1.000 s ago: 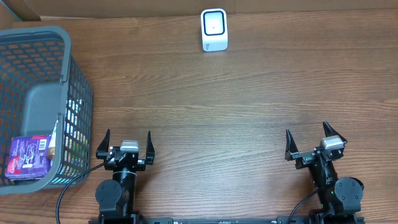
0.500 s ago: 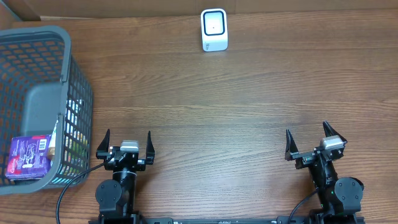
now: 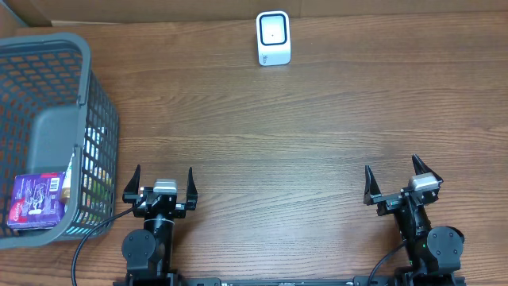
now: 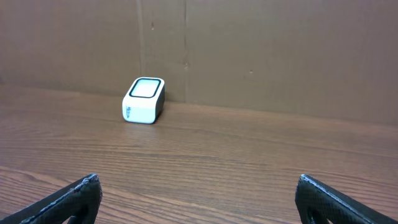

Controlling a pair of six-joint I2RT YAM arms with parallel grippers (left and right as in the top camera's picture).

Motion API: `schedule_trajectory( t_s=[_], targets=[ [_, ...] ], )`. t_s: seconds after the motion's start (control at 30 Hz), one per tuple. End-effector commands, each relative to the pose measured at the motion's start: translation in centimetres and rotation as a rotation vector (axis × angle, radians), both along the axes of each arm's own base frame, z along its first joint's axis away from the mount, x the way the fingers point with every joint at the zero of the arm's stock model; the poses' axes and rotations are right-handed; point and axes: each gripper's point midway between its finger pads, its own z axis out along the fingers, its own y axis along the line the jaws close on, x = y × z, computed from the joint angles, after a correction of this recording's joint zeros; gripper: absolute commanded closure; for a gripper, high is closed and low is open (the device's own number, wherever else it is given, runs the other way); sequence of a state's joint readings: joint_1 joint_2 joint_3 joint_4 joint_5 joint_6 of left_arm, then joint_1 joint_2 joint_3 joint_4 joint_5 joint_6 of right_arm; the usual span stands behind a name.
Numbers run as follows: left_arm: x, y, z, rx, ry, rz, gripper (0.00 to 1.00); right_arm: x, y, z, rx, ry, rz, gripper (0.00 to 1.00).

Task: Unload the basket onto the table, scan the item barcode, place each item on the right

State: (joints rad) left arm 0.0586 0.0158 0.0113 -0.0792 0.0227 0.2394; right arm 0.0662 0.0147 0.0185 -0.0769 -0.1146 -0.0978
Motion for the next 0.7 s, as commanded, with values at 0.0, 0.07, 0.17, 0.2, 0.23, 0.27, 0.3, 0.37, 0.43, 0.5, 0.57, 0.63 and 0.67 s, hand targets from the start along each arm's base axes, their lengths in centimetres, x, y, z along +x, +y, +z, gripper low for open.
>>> schedule_trajectory(
  t_s=[0.0, 0.07, 0.17, 0.2, 0.23, 0.27, 0.3, 0.37, 0.43, 0.5, 0.57, 0.63, 0.67],
  targets=[
    [0.0, -0.1, 0.0, 0.001, -0.006, -0.001, 0.00, 0.0, 0.0, -0.2, -0.001, -0.005, -0.004, 0.00],
    [0.0, 0.0, 0.0, 0.002, -0.006, 0.000, 0.00, 0.0, 0.0, -0.2, -0.001, -0.004, -0.004, 0.00],
    [0.0, 0.1, 0.0, 0.002, -0.006, 0.010, 0.01, 0.0, 0.0, -0.2, 0.000, -0.004, -0.004, 0.00],
    [0.0, 0.1, 0.0, 0.001, -0.006, 0.008, 0.01, 0.0, 0.0, -0.2, 0.000, -0.004, -0.003, 0.00],
    [0.0, 0.1, 0.0, 0.001, -0.006, 0.006, 0.01, 0.0, 0.0, -0.2, 0.000, -0.005, -0.002, 0.00],
    [0.0, 0.1, 0.0, 0.001, -0.006, 0.006, 0.00, 0.0, 0.0, -0.2, 0.000, -0.005, -0.003, 0.00],
    [0.0, 0.1, 0.0, 0.001, -0.006, 0.006, 0.00, 0.0, 0.0, -0.1, 0.000, -0.005, -0.003, 0.00],
    [0.0, 0.1, 0.0, 0.001, -0.006, 0.006, 0.00, 0.0, 0.0, -0.1, 0.000, -0.005, -0.003, 0.00],
    [0.0, 0.1, 0.3, -0.006, -0.019, 0.007, 0.01, 0.0, 0.0, -0.1, 0.005, -0.005, -0.004, 0.00],
    [0.0, 0.1, 0.7, -0.024, -0.029, 0.013, 0.00, 0.0, 0.0, -0.1, 0.040, 0.002, -0.004, 0.00],
    [-0.1, 0.4, 1.1, -0.047, -0.037, 0.027, 0.00, 0.0, 0.0, -0.1, 0.058, 0.006, -0.004, 0.00],
    [-0.2, 0.4, 1.5, -0.061, -0.038, 0.033, 0.00, 0.0, 0.0, 0.0, 0.083, 0.009, -0.005, 0.00],
    [-0.3, 0.4, 1.7, -0.072, -0.036, 0.034, 0.00, -0.1, 0.0, 0.2, 0.096, 0.010, -0.005, 0.00]
  ],
)
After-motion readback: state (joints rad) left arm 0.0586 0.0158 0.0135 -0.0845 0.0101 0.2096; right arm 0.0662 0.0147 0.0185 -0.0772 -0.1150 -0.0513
